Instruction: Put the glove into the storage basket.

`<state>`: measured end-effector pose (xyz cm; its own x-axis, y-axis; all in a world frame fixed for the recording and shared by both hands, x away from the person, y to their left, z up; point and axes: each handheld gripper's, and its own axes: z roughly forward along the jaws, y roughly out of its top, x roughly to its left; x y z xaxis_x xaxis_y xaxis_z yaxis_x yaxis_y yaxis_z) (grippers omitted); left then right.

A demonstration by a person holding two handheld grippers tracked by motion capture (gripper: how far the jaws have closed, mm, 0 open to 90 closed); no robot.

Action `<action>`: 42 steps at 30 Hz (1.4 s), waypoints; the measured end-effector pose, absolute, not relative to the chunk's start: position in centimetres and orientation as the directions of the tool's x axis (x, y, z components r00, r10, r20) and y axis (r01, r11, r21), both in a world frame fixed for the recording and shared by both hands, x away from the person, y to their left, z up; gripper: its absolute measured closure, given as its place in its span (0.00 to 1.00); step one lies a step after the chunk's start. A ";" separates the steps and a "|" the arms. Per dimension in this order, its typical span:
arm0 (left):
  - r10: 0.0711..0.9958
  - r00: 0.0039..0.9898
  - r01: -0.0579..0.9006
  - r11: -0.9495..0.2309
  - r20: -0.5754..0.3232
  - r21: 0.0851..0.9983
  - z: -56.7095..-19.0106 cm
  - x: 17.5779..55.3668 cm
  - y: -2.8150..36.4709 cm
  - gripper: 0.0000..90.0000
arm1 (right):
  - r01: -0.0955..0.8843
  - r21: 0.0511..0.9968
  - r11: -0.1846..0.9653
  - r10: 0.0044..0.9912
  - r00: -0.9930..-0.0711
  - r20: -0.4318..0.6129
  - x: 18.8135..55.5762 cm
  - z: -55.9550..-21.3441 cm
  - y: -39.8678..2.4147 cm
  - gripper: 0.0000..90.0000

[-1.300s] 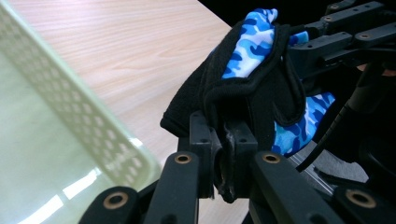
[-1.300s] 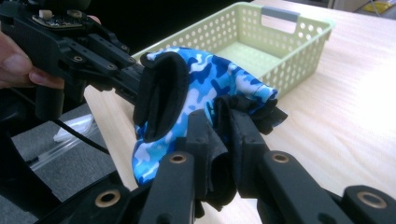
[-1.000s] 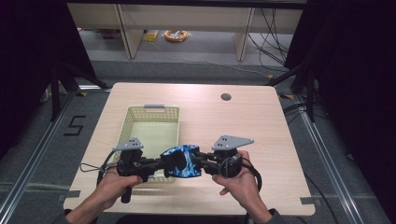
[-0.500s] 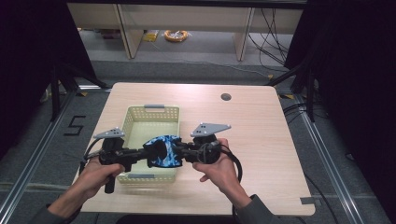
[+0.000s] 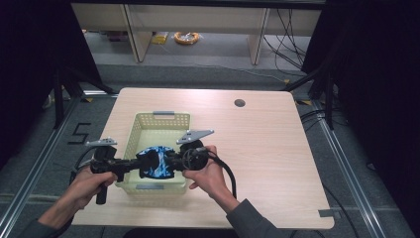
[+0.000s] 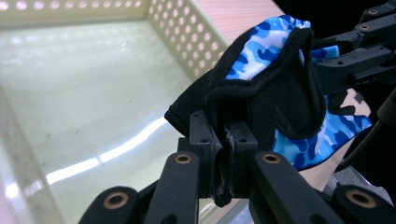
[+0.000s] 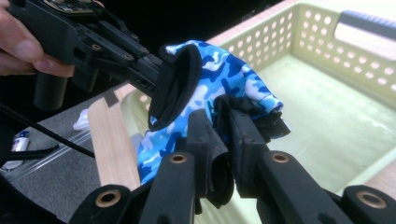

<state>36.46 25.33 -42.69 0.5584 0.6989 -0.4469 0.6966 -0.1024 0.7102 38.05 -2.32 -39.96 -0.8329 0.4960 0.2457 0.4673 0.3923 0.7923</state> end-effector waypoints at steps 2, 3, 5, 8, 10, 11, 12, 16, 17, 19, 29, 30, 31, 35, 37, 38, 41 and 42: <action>0.706 0.546 0.707 -0.100 -0.451 0.700 -43.3 36.6 25.7 0.93 | 0.472 0.785 0.401 0.495 -0.833 0.248 38.3 -40.6 -1.9 0.89; 0.714 0.535 0.713 -0.096 -0.451 0.694 -43.6 36.7 25.9 0.93 | 0.487 0.770 0.413 0.507 -0.825 0.250 38.6 -41.2 -1.5 0.89; 0.712 0.534 0.718 -0.096 -0.456 0.690 -43.9 36.8 26.0 0.93 | 0.505 0.760 0.410 0.508 -0.818 0.270 39.0 -41.9 -1.1 0.89; 0.720 0.523 0.730 -0.101 -0.456 0.676 -44.6 37.1 26.1 0.93 | 0.504 0.746 0.435 0.518 -0.818 0.250 39.4 -42.6 -0.8 0.89; 0.725 0.519 0.734 -0.106 -0.453 0.671 -44.9 37.2 26.2 0.93 | 0.515 0.734 0.444 0.524 -0.813 0.254 39.6 -43.0 -0.6 0.89; 0.725 0.519 0.735 -0.109 -0.452 0.669 -45.0 37.3 26.2 0.93 | 0.512 0.731 0.452 0.523 -0.815 0.248 39.5 -43.2 -0.4 0.89; 0.727 0.518 0.736 -0.110 -0.451 0.668 -45.2 37.3 26.2 0.93 | 0.504 0.730 0.461 0.524 -0.819 0.234 39.5 -43.3 -0.4 0.89; 0.740 0.511 0.740 -0.121 -0.437 0.661 -45.6 37.3 26.1 0.92 | 0.486 0.720 0.495 0.528 -0.827 0.195 39.7 -43.9 0.1 0.89; 0.742 0.513 0.741 -0.129 -0.432 0.659 -45.7 37.4 26.2 0.92 | 0.494 0.709 0.503 0.533 -0.823 0.196 39.7 -44.0 0.3 0.89; 0.745 0.514 0.742 -0.136 -0.426 0.656 -45.9 37.4 26.1 0.92 | 0.501 0.689 0.524 0.539 -0.821 0.187 39.8 -44.4 0.6 0.89; 0.756 0.519 0.749 -0.177 -0.399 0.639 -46.0 37.5 26.0 0.92 | 0.465 0.648 0.603 0.519 -0.846 0.124 39.6 -45.1 1.6 0.89; 0.752 0.526 0.748 -0.188 -0.397 0.636 -45.9 37.5 26.0 0.91 | 0.463 0.642 0.611 0.518 -0.847 0.118 39.6 -45.2 1.7 0.88; 0.754 0.527 0.746 -0.189 -0.392 0.639 -45.9 37.5 25.9 0.91 | 0.457 0.636 0.621 0.513 -0.851 0.110 39.6 -45.3 1.8 0.88; 0.764 0.526 0.747 -0.205 -0.373 0.633 -45.9 37.5 25.7 0.87 | 0.445 0.623 0.643 0.508 -0.857 0.088 39.8 -45.4 1.8 0.87; 0.765 0.529 0.749 -0.220 -0.366 0.625 -45.8 37.5 25.7 0.86 | 0.454 0.618 0.642 0.514 -0.853 0.092 39.7 -45.4 1.8 0.86; 0.769 0.525 0.750 -0.215 -0.365 0.626 -45.8 37.4 25.7 0.82 | 0.455 0.607 0.651 0.511 -0.854 0.092 39.6 -45.4 1.9 0.86; 0.766 0.553 0.741 -0.273 -0.326 0.614 -45.2 37.4 25.8 0.76 | 0.450 0.598 0.664 0.512 -0.855 0.074 39.5 -45.3 1.9 0.84; 0.778 0.538 0.743 -0.254 -0.326 0.619 -44.9 37.3 25.6 0.71 | 0.450 0.591 0.670 0.514 -0.855 0.069 39.4 -45.2 1.9 0.84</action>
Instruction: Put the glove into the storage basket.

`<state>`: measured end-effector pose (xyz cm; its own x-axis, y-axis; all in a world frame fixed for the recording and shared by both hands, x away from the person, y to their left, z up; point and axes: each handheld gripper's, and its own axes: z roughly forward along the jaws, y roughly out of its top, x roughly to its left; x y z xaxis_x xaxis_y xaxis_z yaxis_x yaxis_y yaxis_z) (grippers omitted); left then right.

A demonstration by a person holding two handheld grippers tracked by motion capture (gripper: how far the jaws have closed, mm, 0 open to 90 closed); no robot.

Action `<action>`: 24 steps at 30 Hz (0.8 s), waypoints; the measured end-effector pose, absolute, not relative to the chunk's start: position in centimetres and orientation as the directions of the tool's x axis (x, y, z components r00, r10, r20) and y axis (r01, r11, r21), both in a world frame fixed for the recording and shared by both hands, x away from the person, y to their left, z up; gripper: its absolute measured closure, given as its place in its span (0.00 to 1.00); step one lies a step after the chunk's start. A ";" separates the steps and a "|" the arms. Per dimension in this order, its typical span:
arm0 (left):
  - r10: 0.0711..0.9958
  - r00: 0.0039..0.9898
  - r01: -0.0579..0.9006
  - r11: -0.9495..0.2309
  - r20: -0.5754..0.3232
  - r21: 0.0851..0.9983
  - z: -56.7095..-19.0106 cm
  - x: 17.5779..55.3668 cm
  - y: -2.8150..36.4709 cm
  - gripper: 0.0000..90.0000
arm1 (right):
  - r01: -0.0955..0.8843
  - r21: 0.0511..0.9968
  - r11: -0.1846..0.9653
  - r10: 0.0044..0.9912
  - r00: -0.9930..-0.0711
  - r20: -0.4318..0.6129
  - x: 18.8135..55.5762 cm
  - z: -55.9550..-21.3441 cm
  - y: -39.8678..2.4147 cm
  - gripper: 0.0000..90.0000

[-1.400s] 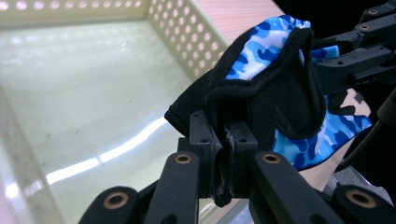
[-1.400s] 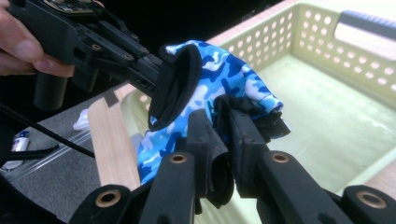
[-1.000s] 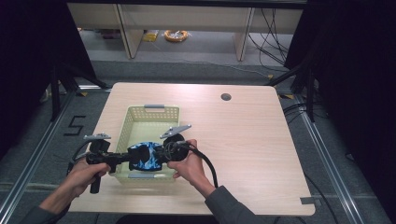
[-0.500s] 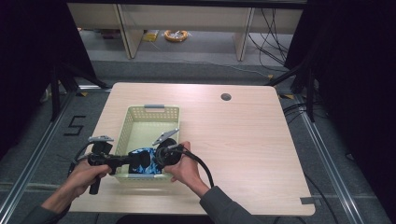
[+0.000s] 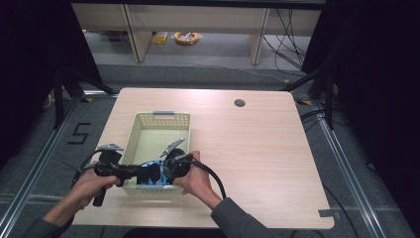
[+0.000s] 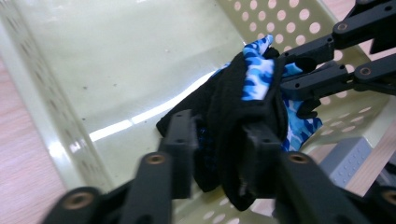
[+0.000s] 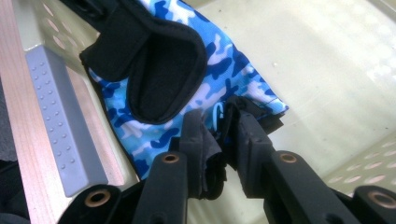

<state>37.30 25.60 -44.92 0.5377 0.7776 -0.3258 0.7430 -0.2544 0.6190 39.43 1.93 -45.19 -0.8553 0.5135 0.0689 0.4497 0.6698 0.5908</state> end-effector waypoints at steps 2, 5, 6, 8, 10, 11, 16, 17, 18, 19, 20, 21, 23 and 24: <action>0.774 0.544 0.741 -0.260 -0.326 0.619 -44.5 37.2 25.7 0.68 | 0.445 0.592 0.672 0.515 -0.855 0.058 39.4 -45.1 2.0 0.83; 0.785 0.533 0.752 -0.269 -0.316 0.602 -43.8 36.7 25.4 0.60 | 0.434 0.589 0.682 0.506 -0.861 0.048 39.4 -45.0 2.0 0.82; 0.788 0.534 0.752 -0.275 -0.308 0.600 -43.7 36.5 25.4 0.58 | 0.451 0.582 0.676 0.520 -0.852 0.057 39.3 -44.9 1.9 0.81; 0.795 0.535 0.744 -0.285 -0.284 0.604 -43.6 36.3 25.2 0.57 | 0.446 0.589 0.674 0.519 -0.853 0.053 39.5 -44.9 1.7 0.80; 0.789 0.535 0.750 -0.279 -0.302 0.600 -43.6 36.2 25.2 0.55 | 0.462 0.588 0.664 0.528 -0.847 0.070 39.4 -44.7 1.6 0.78; 0.787 0.536 0.749 -0.275 -0.307 0.602 -43.5 36.2 25.1 0.55 | 0.439 0.592 0.675 0.512 -0.857 0.052 39.6 -44.6 1.5 0.76; 0.788 0.534 0.743 -0.265 -0.305 0.615 -42.9 36.2 25.1 0.54 | 0.452 0.613 0.647 0.530 -0.846 0.064 39.5 -44.0 1.2 0.70; 0.788 0.532 0.741 -0.256 -0.310 0.620 -42.8 36.1 25.1 0.51 | 0.453 0.624 0.637 0.539 -0.840 0.059 39.4 -43.7 1.1 0.69; 0.788 0.530 0.741 -0.251 -0.314 0.623 -42.7 36.1 25.1 0.51 | 0.453 0.624 0.637 0.539 -0.840 0.059 39.4 -43.7 1.1 0.69; 0.784 0.529 0.738 -0.235 -0.324 0.633 -42.5 35.9 25.0 0.49 | 0.448 0.632 0.632 0.536 -0.842 0.061 39.4 -43.3 0.8 0.66; 0.784 0.529 0.738 -0.235 -0.324 0.633 -42.5 35.9 25.0 0.48 | 0.448 0.632 0.632 0.536 -0.842 0.061 39.4 -43.3 0.8 0.66; 0.790 0.509 0.742 -0.200 -0.343 0.640 -42.5 35.8 24.8 0.48 | 0.441 0.638 0.631 0.533 -0.844 0.056 39.4 -43.2 0.7 0.65; 0.780 0.511 0.741 -0.186 -0.362 0.645 -42.2 35.6 24.6 0.44 | 0.443 0.650 0.618 0.539 -0.840 0.060 39.4 -42.8 0.3 0.62; 0.774 0.513 0.740 -0.180 -0.371 0.648 -42.1 35.5 24.6 0.43 | 0.444 0.655 0.612 0.542 -0.838 0.062 39.4 -42.7 0.0 0.61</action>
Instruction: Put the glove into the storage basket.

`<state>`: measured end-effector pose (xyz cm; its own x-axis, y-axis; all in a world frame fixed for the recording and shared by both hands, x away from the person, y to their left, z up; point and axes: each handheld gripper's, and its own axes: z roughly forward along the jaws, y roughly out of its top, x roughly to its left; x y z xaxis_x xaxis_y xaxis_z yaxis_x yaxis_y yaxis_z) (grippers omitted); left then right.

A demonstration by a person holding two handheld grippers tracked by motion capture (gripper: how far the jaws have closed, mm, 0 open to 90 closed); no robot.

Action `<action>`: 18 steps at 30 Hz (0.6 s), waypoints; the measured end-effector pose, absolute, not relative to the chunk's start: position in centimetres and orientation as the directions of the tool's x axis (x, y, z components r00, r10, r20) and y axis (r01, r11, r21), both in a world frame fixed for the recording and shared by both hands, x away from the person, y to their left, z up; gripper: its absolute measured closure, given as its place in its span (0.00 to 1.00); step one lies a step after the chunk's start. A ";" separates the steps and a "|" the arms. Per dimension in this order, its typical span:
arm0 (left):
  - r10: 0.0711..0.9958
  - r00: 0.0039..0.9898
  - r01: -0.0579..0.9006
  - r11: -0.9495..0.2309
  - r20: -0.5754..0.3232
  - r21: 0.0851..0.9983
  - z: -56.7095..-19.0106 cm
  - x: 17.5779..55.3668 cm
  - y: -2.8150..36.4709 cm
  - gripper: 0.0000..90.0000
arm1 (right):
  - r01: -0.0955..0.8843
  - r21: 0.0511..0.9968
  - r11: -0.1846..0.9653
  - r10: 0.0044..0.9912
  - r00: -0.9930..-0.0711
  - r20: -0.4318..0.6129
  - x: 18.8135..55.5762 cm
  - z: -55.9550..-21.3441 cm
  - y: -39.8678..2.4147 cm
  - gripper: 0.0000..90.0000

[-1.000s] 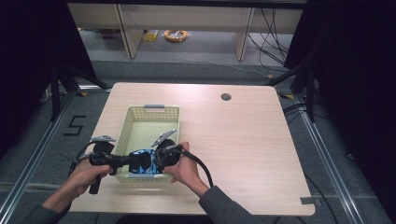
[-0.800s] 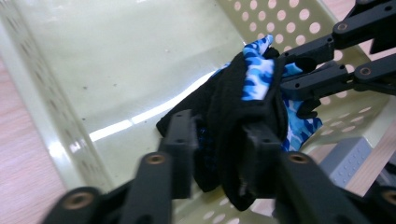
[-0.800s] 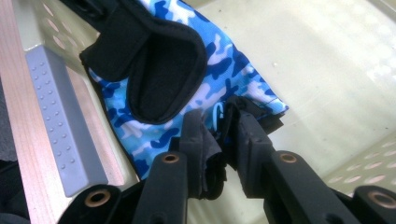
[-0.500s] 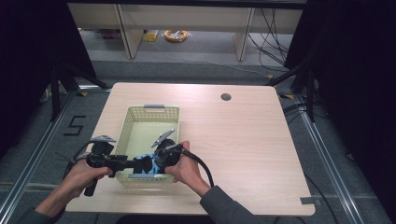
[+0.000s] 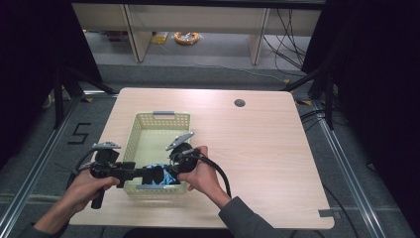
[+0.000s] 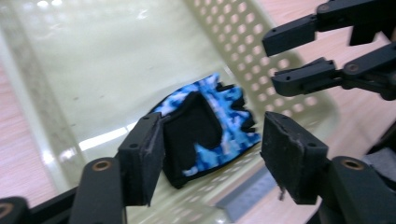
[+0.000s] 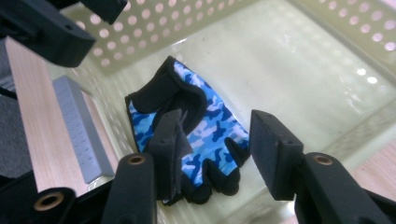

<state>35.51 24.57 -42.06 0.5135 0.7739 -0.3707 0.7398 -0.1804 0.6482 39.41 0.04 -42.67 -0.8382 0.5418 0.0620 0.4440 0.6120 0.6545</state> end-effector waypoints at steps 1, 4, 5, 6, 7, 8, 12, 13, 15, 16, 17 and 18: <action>0.771 0.518 0.734 -0.177 -0.372 0.656 -41.7 35.2 24.3 0.41 | 0.452 0.669 0.589 0.549 -0.832 0.079 39.3 -42.4 -0.5 0.59; 0.766 0.525 0.732 -0.182 -0.373 0.657 -41.6 35.0 24.0 0.37 | 0.447 0.677 0.585 0.551 -0.832 0.073 39.2 -42.1 -1.0 0.56; 0.763 0.525 0.730 -0.174 -0.378 0.661 -41.6 34.8 23.7 0.37 | 0.448 0.685 0.575 0.553 -0.829 0.078 39.2 -42.1 -1.2 0.55; 0.761 0.529 0.727 -0.178 -0.376 0.663 -41.5 34.7 23.5 0.35 | 0.416 0.702 0.578 0.541 -0.839 0.052 39.3 -42.1 -1.5 0.54; 0.757 0.536 0.722 -0.181 -0.374 0.668 -41.4 34.5 23.2 0.33 | 0.432 0.693 0.577 0.549 -0.833 0.062 39.2 -41.9 -1.8 0.53; 0.754 0.539 0.718 -0.179 -0.375 0.672 -41.3 34.4 23.1 0.31 | 0.426 0.703 0.569 0.543 -0.837 0.067 39.1 -41.8 -2.1 0.51; 0.743 0.554 0.707 -0.183 -0.375 0.683 -41.1 33.8 22.4 0.27 | 0.429 0.719 0.547 0.556 -0.828 0.071 38.9 -41.5 -3.1 0.48; 0.737 0.557 0.706 -0.179 -0.382 0.685 -41.2 33.7 22.1 0.27 | 0.434 0.722 0.540 0.561 -0.824 0.076 38.9 -41.4 -3.3 0.47; 0.728 0.563 0.705 -0.176 -0.391 0.687 -41.2 33.3 21.6 0.25 | 0.429 0.733 0.528 0.560 -0.825 0.079 38.6 -41.2 -4.2 0.46; 0.728 0.563 0.705 -0.176 -0.391 0.687 -41.2 33.3 21.6 0.24 | 0.429 0.733 0.528 0.560 -0.825 0.079 38.6 -41.2 -4.2 0.46; 0.719 0.570 0.702 -0.176 -0.396 0.691 -41.2 33.2 21.4 0.24 | 0.434 0.735 0.521 0.570 -0.818 0.078 38.6 -41.1 -4.3 0.45; 0.713 0.576 0.700 -0.178 -0.399 0.692 -41.2 33.0 21.2 0.24 | 0.435 0.747 0.502 0.572 -0.815 0.090 38.4 -41.1 -4.6 0.45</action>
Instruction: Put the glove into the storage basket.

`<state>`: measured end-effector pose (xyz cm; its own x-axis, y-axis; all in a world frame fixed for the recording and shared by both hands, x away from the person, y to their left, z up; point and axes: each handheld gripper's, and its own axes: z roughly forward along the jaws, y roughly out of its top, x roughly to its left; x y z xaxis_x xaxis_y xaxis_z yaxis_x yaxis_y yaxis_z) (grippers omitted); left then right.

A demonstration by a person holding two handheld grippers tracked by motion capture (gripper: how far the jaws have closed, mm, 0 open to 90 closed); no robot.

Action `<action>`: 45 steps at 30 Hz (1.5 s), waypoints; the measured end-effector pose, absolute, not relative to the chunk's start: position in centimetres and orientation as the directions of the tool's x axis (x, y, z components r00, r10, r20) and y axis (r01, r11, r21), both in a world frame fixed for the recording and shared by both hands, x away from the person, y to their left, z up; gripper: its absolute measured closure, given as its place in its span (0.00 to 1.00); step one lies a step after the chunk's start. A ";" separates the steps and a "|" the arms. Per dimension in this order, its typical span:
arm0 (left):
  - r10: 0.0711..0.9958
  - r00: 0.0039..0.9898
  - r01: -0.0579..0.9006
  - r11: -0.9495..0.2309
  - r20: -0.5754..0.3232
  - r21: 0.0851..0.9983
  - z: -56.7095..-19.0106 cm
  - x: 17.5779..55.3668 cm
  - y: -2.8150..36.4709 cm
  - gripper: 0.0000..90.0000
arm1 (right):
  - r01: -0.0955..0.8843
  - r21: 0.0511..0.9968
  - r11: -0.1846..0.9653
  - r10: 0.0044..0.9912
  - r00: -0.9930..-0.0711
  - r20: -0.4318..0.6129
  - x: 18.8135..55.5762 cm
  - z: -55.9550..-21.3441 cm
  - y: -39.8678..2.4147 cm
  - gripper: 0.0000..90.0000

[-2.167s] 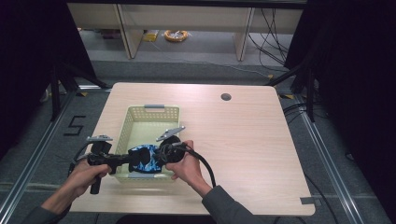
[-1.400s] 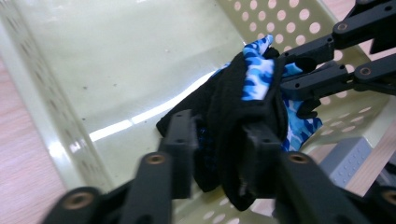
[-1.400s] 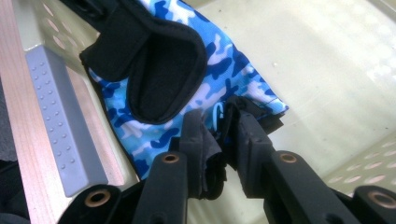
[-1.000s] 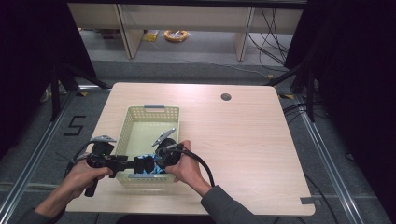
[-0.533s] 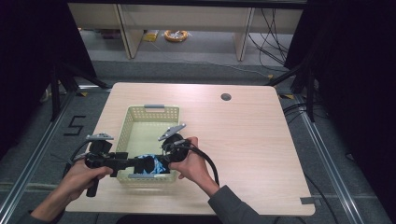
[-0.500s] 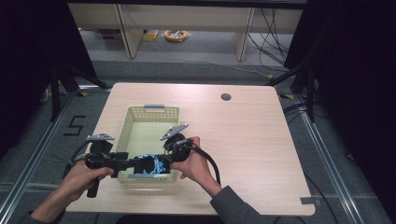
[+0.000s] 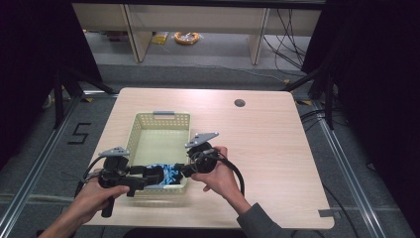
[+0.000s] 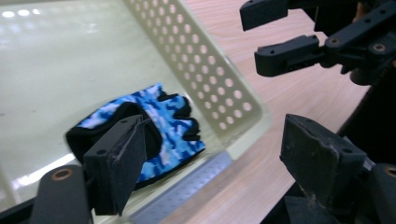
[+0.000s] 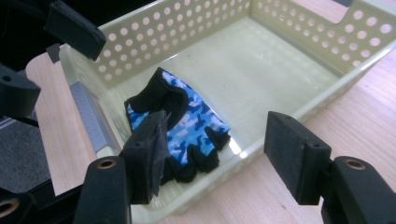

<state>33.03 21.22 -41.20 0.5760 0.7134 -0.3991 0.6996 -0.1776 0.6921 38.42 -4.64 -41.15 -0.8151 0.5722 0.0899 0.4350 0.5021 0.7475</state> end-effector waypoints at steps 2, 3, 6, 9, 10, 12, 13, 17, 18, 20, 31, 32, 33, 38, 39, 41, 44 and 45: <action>0.707 0.582 0.695 -0.176 -0.402 0.697 -41.2 32.7 20.8 0.23 | 0.454 0.742 0.494 0.580 -0.807 0.108 38.1 -40.9 -5.4 0.44; 0.696 0.590 0.692 -0.175 -0.409 0.700 -41.1 32.4 20.4 0.23 | 0.441 0.753 0.488 0.574 -0.812 0.103 38.0 -40.7 -6.1 0.44; 0.686 0.604 0.684 -0.185 -0.406 0.706 -41.1 32.1 20.0 0.23 | 0.442 0.761 0.474 0.576 -0.810 0.112 37.8 -40.6 -6.8 0.44; 0.679 0.615 0.670 -0.182 -0.401 0.719 -41.1 31.6 19.1 0.22 | 0.459 0.764 0.453 0.589 -0.798 0.130 37.3 -40.4 -7.8 0.43; 0.669 0.623 0.670 -0.189 -0.406 0.718 -41.1 31.5 19.0 0.22 | 0.448 0.773 0.449 0.581 -0.804 0.128 37.3 -40.4 -8.2 0.43; 0.663 0.631 0.665 -0.195 -0.402 0.721 -41.2 31.4 18.6 0.22 | 0.467 0.772 0.433 0.602 -0.786 0.138 36.9 -40.4 -8.9 0.43; 0.664 0.634 0.661 -0.198 -0.397 0.724 -41.2 31.2 18.5 0.22 | 0.460 0.778 0.428 0.600 -0.788 0.136 36.9 -40.4 -9.3 0.42; 0.651 0.649 0.652 -0.208 -0.394 0.729 -41.3 30.9 17.8 0.22 | 0.459 0.792 0.403 0.613 -0.778 0.139 36.3 -40.4 -10.5 0.42; 0.646 0.653 0.651 -0.214 -0.395 0.728 -41.3 30.8 17.7 0.22 | 0.455 0.794 0.404 0.618 -0.775 0.129 36.2 -40.4 -10.8 0.42; 0.642 0.655 0.649 -0.210 -0.397 0.732 -41.5 30.6 17.4 0.22 | 0.460 0.794 0.397 0.619 -0.773 0.138 36.0 -40.5 -11.3 0.42; 0.585 0.710 0.614 -0.239 -0.393 0.752 -41.5 29.3 15.8 0.18 | 0.482 0.796 0.366 0.634 -0.755 0.166 35.2 -41.6 -14.0 0.40; 0.585 0.711 0.610 -0.238 -0.390 0.756 -41.6 29.1 15.6 0.18 | 0.483 0.798 0.361 0.648 -0.745 0.157 35.1 -41.6 -14.3 0.40; 0.573 0.715 0.613 -0.236 -0.401 0.754 -41.7 29.0 15.5 0.17 | 0.457 0.809 0.369 0.640 -0.756 0.135 35.2 -41.7 -14.5 0.40; 0.544 0.733 0.610 -0.258 -0.410 0.749 -42.3 27.9 14.5 0.17 | 0.493 0.797 0.348 0.656 -0.736 0.169 34.6 -42.4 -15.2 0.40; 0.537 0.731 0.617 -0.254 -0.422 0.745 -42.4 27.8 14.3 0.17 | 0.506 0.791 0.345 0.668 -0.724 0.172 34.4 -42.4 -15.4 0.40; 0.524 0.743 0.603 -0.257 -0.416 0.755 -42.8 27.4 13.9 0.18 | 0.501 0.793 0.346 0.667 -0.726 0.167 34.1 -42.9 -15.9 0.39; 0.526 0.749 0.592 -0.257 -0.404 0.764 -43.0 27.2 13.7 0.17 | 0.517 0.792 0.326 0.673 -0.715 0.189 33.7 -43.2 -16.1 0.39; 0.529 0.747 0.593 -0.254 -0.403 0.764 -43.2 27.1 13.6 0.17 | 0.512 0.791 0.336 0.675 -0.717 0.177 33.6 -43.3 -16.3 0.39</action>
